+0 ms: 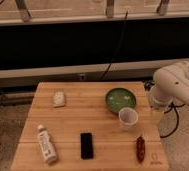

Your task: Place the eraser on the white sponge

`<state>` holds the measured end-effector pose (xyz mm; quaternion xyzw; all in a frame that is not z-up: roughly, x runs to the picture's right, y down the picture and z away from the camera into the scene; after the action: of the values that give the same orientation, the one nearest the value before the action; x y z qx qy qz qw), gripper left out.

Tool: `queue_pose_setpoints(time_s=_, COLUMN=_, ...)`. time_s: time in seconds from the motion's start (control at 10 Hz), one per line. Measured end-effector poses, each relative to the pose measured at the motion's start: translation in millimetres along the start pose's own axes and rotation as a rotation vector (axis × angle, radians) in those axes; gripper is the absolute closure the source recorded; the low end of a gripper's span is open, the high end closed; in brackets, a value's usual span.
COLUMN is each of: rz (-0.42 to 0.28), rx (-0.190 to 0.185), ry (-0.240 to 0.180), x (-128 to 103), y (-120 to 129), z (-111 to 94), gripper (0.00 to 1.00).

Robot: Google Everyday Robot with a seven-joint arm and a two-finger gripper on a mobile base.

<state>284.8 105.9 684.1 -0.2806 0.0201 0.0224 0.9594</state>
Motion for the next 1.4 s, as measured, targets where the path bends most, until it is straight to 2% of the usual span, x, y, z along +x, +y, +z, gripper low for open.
queue_pose_setpoints(time_s=0.3, rz=-0.005, rx=-0.001, ry=0.002, x=-1.7, y=0.9, z=0.7, gripper=0.20)
queue_pose_setpoints(time_s=0.6, rz=-0.071, rx=0.001, ry=0.012, x=-41.8, y=3.3, z=4.1, gripper=0.20)
queue_pose_setpoints(time_s=1.0, rz=-0.160, rx=0.001, ry=0.033, x=-69.9, y=10.8, z=10.2, gripper=0.20)
queue_pose_setpoints(time_s=1.2, rz=-0.237, rx=-0.002, ry=0.038, x=-100.7, y=19.1, z=14.8, gripper=0.20)
queue_pose_setpoints(time_s=1.4, rz=-0.314, rx=-0.007, ry=0.048, x=-115.9, y=28.5, z=19.8, gripper=0.20)
